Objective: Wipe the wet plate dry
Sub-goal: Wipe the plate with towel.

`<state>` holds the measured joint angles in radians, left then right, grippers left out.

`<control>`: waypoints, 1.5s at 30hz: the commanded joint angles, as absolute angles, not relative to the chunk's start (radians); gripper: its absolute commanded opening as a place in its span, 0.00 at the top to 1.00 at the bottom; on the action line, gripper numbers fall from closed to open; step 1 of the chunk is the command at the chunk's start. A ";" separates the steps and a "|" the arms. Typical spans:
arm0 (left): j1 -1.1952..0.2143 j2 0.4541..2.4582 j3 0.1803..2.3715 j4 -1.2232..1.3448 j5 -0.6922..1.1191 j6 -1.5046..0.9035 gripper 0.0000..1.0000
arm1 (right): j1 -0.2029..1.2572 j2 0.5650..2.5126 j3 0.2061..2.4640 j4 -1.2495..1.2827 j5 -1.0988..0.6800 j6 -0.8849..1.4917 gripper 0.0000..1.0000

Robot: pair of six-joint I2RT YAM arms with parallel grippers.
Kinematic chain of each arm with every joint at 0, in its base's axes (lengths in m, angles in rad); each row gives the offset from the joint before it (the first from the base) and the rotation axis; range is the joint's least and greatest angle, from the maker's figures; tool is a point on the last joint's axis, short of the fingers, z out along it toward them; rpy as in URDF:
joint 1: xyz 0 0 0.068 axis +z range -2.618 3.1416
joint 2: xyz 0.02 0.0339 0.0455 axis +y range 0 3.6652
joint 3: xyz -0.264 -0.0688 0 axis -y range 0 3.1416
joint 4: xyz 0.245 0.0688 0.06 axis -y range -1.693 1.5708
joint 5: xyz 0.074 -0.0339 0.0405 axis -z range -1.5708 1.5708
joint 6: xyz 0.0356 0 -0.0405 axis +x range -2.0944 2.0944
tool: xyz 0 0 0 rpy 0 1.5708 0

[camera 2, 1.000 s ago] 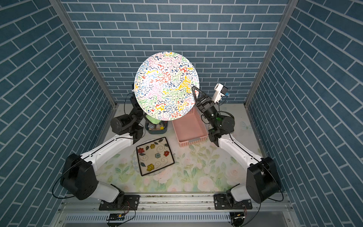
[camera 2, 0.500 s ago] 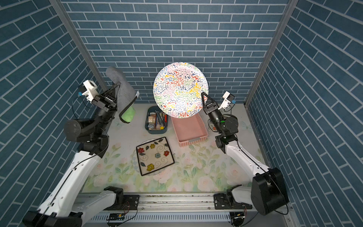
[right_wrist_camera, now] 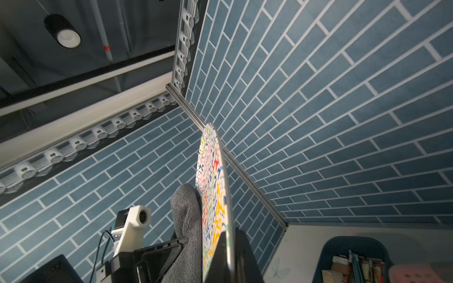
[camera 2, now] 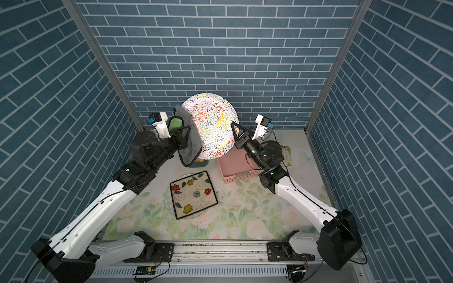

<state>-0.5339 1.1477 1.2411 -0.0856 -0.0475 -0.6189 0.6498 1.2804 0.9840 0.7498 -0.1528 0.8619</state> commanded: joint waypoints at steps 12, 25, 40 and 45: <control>-0.645 1.401 1.506 -0.210 0.189 -0.324 1.00 | 0.777 1.323 1.114 0.957 -0.306 0.839 1.00; -0.582 1.326 1.296 -0.198 0.166 -0.393 1.00 | 0.751 1.252 1.001 1.009 -0.232 0.907 1.00; -0.426 1.335 1.327 -0.223 0.097 -0.497 1.00 | 0.750 1.256 0.989 0.962 -0.267 0.880 1.00; -0.344 1.366 1.359 -0.217 0.180 -0.488 1.00 | 0.823 1.302 0.980 0.981 -0.302 0.869 1.00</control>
